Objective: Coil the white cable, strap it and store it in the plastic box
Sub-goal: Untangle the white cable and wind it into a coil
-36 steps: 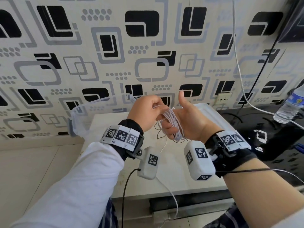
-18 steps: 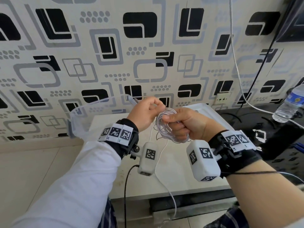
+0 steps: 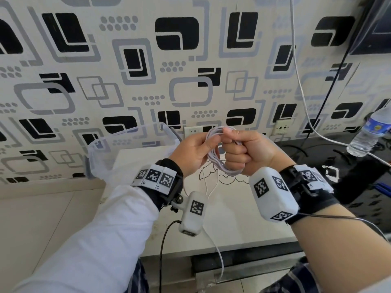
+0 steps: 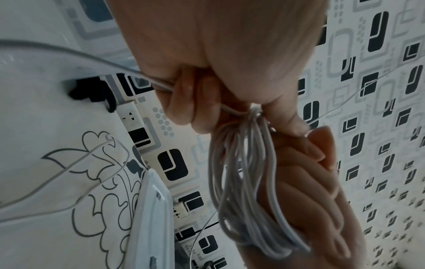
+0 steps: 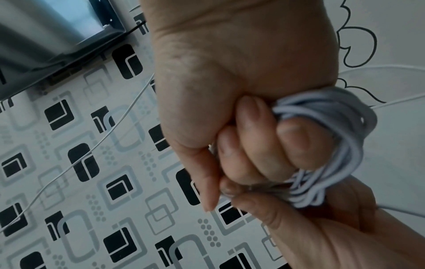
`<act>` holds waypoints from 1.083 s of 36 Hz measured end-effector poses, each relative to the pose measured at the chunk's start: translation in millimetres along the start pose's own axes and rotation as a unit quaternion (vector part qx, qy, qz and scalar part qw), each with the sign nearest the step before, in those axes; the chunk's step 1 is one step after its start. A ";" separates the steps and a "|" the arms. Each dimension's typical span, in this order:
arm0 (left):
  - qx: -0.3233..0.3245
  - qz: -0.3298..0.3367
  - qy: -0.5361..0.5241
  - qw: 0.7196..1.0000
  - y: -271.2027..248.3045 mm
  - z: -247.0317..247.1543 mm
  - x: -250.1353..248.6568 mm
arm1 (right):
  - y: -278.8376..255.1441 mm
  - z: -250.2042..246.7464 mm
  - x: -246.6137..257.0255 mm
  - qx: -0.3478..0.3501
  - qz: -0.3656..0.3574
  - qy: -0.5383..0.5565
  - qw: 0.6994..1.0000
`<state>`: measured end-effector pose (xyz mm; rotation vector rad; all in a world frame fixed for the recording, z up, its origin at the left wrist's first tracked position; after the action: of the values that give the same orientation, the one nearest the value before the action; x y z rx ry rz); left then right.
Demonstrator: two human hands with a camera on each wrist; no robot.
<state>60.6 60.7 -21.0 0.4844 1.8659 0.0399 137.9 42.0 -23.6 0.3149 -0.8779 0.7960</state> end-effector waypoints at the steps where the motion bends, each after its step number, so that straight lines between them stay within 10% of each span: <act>1: -0.007 -0.003 0.005 1.000 0.2 -0.4 2.2 | 0.1 2.4 -0.4 -0.001 0.003 -0.005 1.000; 9: -0.057 -0.018 0.022 0.998 -3.4 -2.7 5.2 | 7.3 16.1 -9.3 0.032 0.006 -0.001 0.999; 15: -0.121 -0.034 0.032 0.992 -4.2 -8.1 5.6 | 10.4 0.6 -13.6 -0.131 -0.077 0.013 0.988; 24: -0.159 -0.048 0.037 0.985 -6.5 -12.2 0.5 | 16.3 3.9 -20.8 -0.121 -0.091 0.038 0.988; 32: -0.120 -0.032 0.086 0.988 -3.1 -11.2 3.4 | 19.4 3.8 -16.0 -0.057 -0.074 0.157 0.983; 39: -0.028 -0.004 0.190 0.981 -2.3 4.6 -1.4 | 10.5 -24.5 18.9 0.003 -0.151 0.367 0.918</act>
<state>64.5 57.2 -21.9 0.4524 2.2341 0.1904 151.2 71.8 -24.7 0.1275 -0.1119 0.5580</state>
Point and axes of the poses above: each hand's wrist, its own y-axis towards the middle knuckle, its own z-axis out of the palm, x = y × z, the point moved 9 cm from there along y, towards the middle knuckle, and after that the axes turned 7 degrees about y, right-handed, at the moved point
